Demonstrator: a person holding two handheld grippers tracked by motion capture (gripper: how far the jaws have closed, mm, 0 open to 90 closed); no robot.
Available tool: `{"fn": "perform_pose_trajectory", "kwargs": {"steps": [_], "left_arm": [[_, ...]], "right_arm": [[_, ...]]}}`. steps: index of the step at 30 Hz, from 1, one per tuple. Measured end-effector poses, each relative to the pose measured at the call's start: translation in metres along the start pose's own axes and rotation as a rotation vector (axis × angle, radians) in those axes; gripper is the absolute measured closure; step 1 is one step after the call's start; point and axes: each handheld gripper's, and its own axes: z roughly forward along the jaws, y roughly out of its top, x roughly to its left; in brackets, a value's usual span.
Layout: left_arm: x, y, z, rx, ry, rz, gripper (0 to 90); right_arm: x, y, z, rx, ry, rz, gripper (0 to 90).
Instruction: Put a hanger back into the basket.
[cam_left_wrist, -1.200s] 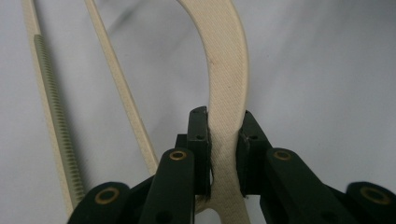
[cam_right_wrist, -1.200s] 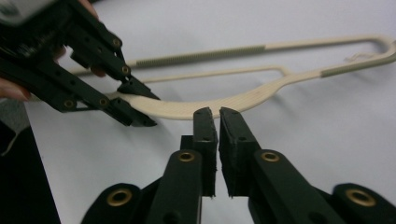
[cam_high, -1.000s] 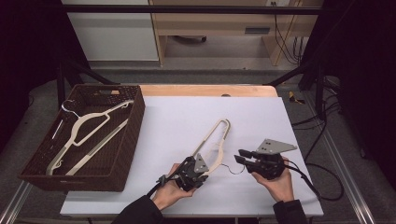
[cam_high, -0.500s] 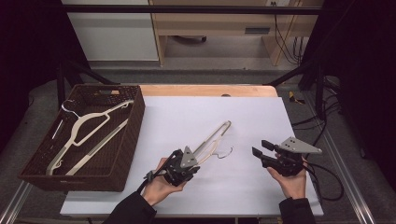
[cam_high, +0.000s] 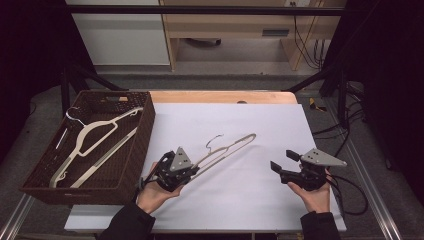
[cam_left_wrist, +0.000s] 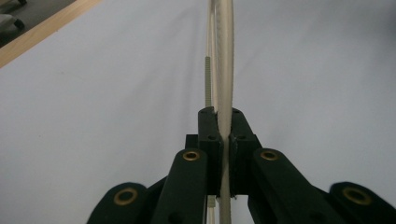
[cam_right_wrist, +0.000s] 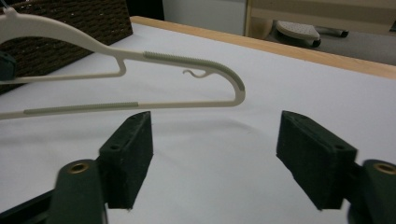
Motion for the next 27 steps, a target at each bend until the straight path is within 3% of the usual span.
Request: {"fn": "perform_pose_trajectory", "kwargs": {"steps": [7,16,27], "left_arm": [[0.013,0.005,-0.028,-0.069,-0.027,-0.025,86.7],[0.033,0.021,-0.069,-0.157,-0.052,-0.052,86.7],[0.065,0.038,-0.112,-0.172,-0.039,-0.049,86.7]], "right_arm": [[-0.003,-0.003,-0.002,0.009,-0.011,0.022,16.4],[-0.003,-0.004,0.000,0.017,-0.018,0.012,12.8],[-0.003,-0.004,-0.002,0.008,-0.038,0.010,8.7]]}}
